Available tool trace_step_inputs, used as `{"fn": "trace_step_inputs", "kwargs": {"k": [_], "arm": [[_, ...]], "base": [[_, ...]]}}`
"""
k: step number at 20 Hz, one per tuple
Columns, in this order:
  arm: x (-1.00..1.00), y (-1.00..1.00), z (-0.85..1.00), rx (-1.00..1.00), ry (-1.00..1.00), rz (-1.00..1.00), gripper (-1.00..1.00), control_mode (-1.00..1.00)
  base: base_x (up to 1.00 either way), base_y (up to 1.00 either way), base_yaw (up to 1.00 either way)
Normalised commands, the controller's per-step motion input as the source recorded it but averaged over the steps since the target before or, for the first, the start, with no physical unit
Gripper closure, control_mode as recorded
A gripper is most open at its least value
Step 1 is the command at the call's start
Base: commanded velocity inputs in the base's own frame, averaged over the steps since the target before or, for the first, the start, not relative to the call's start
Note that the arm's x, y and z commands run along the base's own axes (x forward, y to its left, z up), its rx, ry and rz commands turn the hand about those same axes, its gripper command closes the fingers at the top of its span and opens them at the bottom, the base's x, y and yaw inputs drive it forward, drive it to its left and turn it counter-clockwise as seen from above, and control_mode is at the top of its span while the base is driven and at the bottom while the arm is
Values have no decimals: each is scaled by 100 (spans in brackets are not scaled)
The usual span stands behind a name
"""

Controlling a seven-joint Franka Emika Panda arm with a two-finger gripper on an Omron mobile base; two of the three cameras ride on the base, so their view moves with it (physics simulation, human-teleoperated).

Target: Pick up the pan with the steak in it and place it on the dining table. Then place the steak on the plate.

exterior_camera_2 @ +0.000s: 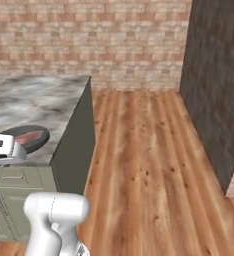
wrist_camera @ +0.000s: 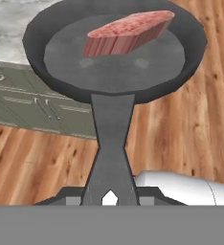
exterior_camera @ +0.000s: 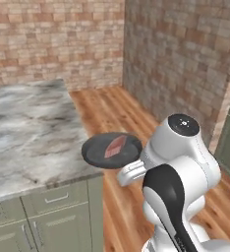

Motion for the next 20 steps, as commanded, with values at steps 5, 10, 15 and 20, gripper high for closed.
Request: {"fn": "trace_step_inputs", "kwargs": {"k": [5, 10, 15, 20], "arm": [[0, 0, 0, 0, 0, 0, 100, 100], [0, 0, 0, 0, 0, 0, 100, 100], [0, 0, 0, 0, 0, 0, 100, 100], [0, 0, 0, 0, 0, 0, 100, 100]], "base": [[-14, -5, 33], [-12, -3, 29], [-3, 0, 5], [-1, -65, 0]]}}
